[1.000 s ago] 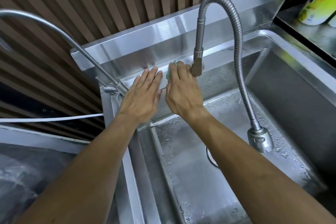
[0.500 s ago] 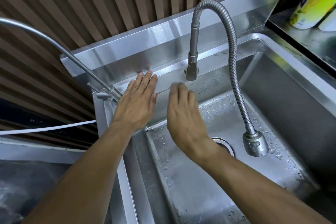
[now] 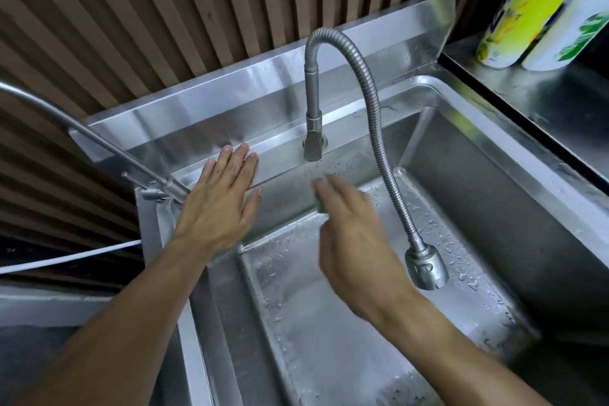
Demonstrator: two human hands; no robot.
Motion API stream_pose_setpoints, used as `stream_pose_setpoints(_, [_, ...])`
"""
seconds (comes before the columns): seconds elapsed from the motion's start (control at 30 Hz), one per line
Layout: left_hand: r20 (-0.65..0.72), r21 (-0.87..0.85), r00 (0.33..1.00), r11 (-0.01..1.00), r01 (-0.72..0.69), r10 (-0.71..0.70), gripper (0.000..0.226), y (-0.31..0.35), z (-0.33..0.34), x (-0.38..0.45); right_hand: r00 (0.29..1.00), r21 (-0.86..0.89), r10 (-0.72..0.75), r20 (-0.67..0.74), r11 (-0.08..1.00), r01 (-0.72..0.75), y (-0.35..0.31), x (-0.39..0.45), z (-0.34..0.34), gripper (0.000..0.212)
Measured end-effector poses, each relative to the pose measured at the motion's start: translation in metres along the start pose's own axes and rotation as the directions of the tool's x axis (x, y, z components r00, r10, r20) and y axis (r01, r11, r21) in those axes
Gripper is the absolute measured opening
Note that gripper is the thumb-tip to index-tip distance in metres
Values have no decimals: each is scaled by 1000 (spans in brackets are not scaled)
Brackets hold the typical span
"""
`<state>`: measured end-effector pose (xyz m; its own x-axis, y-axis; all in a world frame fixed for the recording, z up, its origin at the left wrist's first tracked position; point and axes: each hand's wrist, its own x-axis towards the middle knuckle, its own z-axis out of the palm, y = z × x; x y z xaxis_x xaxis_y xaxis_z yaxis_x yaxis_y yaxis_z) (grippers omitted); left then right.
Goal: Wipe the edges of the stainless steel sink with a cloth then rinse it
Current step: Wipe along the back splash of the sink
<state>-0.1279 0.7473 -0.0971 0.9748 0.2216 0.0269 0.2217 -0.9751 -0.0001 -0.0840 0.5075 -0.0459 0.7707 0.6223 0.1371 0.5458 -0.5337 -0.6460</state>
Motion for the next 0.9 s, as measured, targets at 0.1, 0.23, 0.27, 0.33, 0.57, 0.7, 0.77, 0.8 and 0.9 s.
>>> stream_pose_setpoints(0.1, [-142, 93, 985, 992, -87, 100, 65, 12, -6, 14, 924, 163, -11, -381, 983, 79, 20, 3, -64, 52])
stream_pose_setpoints(0.23, [-369, 137, 924, 989, -54, 102, 67, 37, -34, 63, 888, 175, 20, -460, 982, 69, 66, 79, -98, 45])
stream_pose_setpoints(0.27, [-402, 165, 908, 985, -51, 115, 66, 40, -42, 76, 912, 159, -21, -410, 983, 94, 76, 100, -90, 45])
stream_pose_setpoints(0.33, [-424, 258, 886, 963, -78, 186, 64, 43, -54, 100, 945, 125, -137, -298, 976, 181, 88, 139, -63, 47])
stream_pose_setpoints(0.57, [-397, 390, 877, 915, -105, 270, 65, 24, -73, 153, 788, -18, -533, -307, 831, 555, 68, 209, -17, 49])
stream_pose_setpoints(0.7, [-383, 438, 863, 888, -144, 329, 63, 17, -69, 154, 795, -201, -439, -419, 898, 391, 113, 237, -28, 44])
stream_pose_setpoints(0.77, [-375, 454, 852, 874, -175, 365, 63, 18, -69, 156, 791, -127, -261, -554, 965, 230, 142, 254, -49, 43])
stream_pose_setpoints(0.8, [-369, 466, 842, 862, -199, 394, 63, 20, -70, 159, 775, -63, -151, -614, 988, 142, 154, 262, -61, 44])
stream_pose_setpoints(0.9, [-347, 508, 759, 791, -341, 551, 62, 34, -77, 179, 746, 133, 90, -660, 991, -2, 169, 278, -86, 44])
